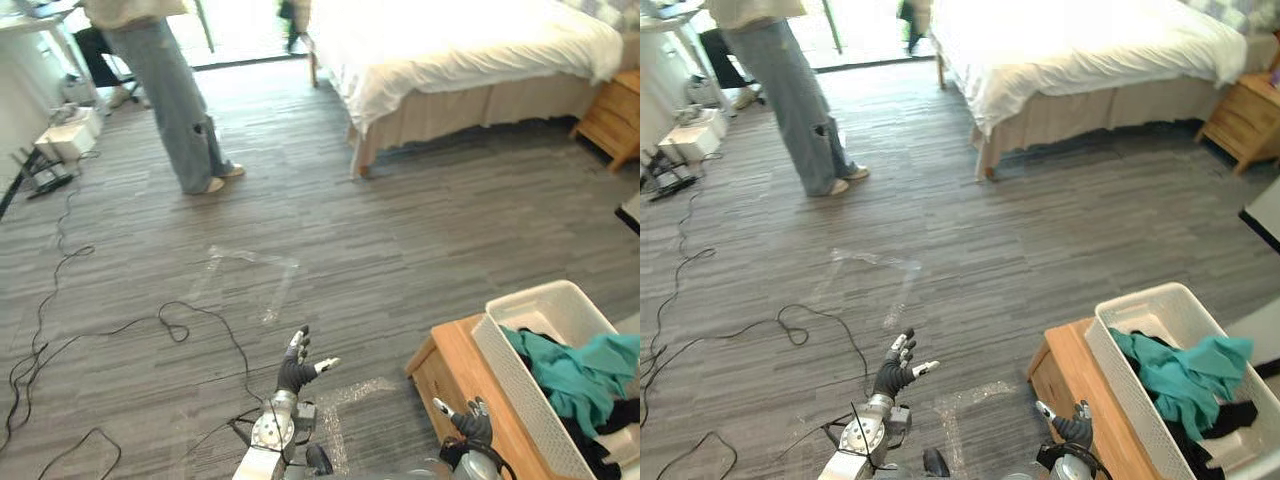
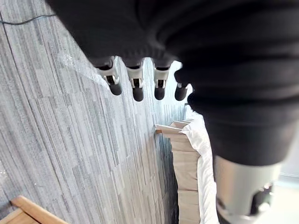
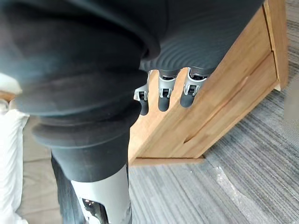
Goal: Tidy the bed and pick cloth on bed and put in laundry
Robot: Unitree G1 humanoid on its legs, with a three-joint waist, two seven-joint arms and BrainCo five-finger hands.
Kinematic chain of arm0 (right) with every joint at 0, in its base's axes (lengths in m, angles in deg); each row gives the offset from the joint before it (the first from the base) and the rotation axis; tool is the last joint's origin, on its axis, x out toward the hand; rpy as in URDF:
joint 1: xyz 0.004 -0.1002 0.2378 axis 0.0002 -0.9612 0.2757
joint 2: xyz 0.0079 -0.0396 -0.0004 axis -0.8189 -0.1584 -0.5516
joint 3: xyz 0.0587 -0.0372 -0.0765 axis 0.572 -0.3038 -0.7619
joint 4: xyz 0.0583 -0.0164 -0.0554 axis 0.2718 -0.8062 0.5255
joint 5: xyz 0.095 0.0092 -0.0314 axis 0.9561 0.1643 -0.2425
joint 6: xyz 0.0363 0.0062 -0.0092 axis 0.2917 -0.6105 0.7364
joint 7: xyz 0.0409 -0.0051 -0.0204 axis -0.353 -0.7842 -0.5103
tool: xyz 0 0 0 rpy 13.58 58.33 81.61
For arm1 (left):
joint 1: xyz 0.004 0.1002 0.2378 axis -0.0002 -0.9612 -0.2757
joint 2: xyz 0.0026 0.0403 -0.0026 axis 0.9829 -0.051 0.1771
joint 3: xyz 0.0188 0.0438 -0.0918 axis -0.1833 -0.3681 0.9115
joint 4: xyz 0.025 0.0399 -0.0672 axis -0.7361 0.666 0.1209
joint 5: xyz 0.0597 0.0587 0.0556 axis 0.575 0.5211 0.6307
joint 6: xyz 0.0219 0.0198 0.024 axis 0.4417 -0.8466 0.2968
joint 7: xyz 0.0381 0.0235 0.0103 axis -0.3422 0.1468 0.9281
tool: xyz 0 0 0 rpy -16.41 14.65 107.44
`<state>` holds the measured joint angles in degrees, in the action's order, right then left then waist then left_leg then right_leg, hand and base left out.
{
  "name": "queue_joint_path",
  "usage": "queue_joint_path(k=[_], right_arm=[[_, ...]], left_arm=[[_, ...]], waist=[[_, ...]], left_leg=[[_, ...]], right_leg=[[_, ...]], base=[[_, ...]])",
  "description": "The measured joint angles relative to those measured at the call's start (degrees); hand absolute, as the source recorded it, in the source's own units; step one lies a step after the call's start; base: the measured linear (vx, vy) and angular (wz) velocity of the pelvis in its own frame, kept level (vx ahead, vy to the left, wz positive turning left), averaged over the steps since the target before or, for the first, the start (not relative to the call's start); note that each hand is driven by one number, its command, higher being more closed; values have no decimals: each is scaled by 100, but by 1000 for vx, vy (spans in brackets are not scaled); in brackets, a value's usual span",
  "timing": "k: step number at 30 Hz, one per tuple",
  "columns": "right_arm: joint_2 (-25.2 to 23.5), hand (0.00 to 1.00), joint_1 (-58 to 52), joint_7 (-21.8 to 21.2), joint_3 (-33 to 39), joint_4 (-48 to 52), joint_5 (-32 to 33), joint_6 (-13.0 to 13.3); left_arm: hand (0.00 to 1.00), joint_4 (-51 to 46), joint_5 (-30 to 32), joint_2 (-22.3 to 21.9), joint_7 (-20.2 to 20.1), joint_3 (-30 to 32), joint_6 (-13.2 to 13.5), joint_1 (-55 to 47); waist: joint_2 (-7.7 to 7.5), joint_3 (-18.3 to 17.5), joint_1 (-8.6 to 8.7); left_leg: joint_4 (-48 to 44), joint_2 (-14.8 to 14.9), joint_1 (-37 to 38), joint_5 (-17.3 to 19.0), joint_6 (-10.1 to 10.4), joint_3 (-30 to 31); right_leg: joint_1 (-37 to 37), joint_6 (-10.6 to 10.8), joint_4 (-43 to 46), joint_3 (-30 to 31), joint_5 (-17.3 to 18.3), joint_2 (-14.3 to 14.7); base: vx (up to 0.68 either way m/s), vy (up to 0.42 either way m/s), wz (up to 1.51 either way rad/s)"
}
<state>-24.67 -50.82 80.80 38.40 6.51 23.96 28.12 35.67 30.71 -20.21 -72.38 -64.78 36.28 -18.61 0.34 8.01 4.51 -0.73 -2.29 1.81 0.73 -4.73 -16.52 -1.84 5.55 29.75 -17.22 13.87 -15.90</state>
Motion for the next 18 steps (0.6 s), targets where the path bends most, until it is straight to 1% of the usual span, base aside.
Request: queue_joint_path(k=[1,2,3,4,5,6,7,8,9,11,13,14,16,18], right_arm=[[-4,0,-66,0,-5,0,10,0],[-4,0,-124,-3,-55,4,77,0],[-4,0,-136,-6,-132,43,103,0],[-2,0,-132,-7,-172,89,104,0],[1,0,-119,-10,-257,202,103,9],[6,0,-81,-15,-348,252,103,24],[6,0,-1,-14,-355,247,103,22],[44,0,136,-8,-384,250,103,30],[44,0,227,-12,-501,245,103,33],[43,0,294,-18,-653,245,102,32],[40,0,288,-14,-633,249,103,31],[31,0,227,-14,-620,249,103,31],[35,0,118,-5,-607,250,104,30],[45,0,69,-16,-615,250,102,25]], left_arm=[[0,62,48,36,4,5,0,39],[0,88,98,121,18,37,-2,22],[0,89,165,181,19,56,-9,-10],[0,89,175,193,19,62,-23,-12],[0,86,215,191,24,79,-53,-11],[0,86,271,184,30,114,-60,-16],[0,89,284,148,39,153,-69,-37],[0,88,308,65,91,226,-78,-130],[0,76,308,30,141,312,-74,-197],[0,84,308,13,150,411,-79,-230],[0,85,307,13,149,413,-79,-222],[0,111,308,2,148,411,-79,-226],[0,144,309,-37,156,416,-79,-223],[0,150,310,-51,240,430,-79,-227]], waist=[[-35,-5,13],[-106,15,9],[-178,1,-17],[-200,-2,-28],[-248,-28,-40],[-335,-49,-79],[-320,-45,-90],[-209,-68,-81],[-131,-128,-100],[-145,-133,-104],[-182,-146,-94],[-197,-143,-80],[-193,-142,-43],[-175,-137,-58]], left_leg=[[73,-62,62,-44,24,102],[143,-159,118,-72,56,223],[218,-218,184,-74,61,215],[257,-232,202,-72,59,151],[310,-240,207,-75,64,-51],[380,-282,267,-140,151,-297],[407,-265,287,-172,161,-372],[468,-124,297,-234,194,-496],[506,7,299,-271,238,-688],[565,140,307,-291,268,-905],[639,215,346,-338,339,-1008],[644,250,383,-339,339,-1038],[644,282,410,-340,342,-1069],[642,318,426,-341,346,-1168]], right_leg=[[16,7,-60,7,-2,-6],[60,6,-140,11,-6,-17],[64,-2,-209,18,-16,-13],[61,-28,-249,7,-39,-2],[70,-73,-431,-13,-180,25],[92,-49,-808,-73,-365,30],[173,80,-993,-118,-368,44],[273,51,-1394,-100,-583,261],[309,-20,-1740,66,-782,472],[318,-94,-2017,195,-920,642],[348,-92,-2157,188,-949,728],[372,-114,-2195,197,-965,771],[379,-117,-2198,250,-965,801],[350,-144,-2198,325,-980,841]], base=[[6,48,101],[-13,16,68],[-22,-11,54],[-15,-66,34],[-6,-108,12],[8,-122,-4],[8,-122,-39],[-5,-96,-68],[-21,-83,-77],[-52,-100,-68],[-29,-95,-41],[-9,-82,-28],[6,-59,-19],[18,-30,-20]])
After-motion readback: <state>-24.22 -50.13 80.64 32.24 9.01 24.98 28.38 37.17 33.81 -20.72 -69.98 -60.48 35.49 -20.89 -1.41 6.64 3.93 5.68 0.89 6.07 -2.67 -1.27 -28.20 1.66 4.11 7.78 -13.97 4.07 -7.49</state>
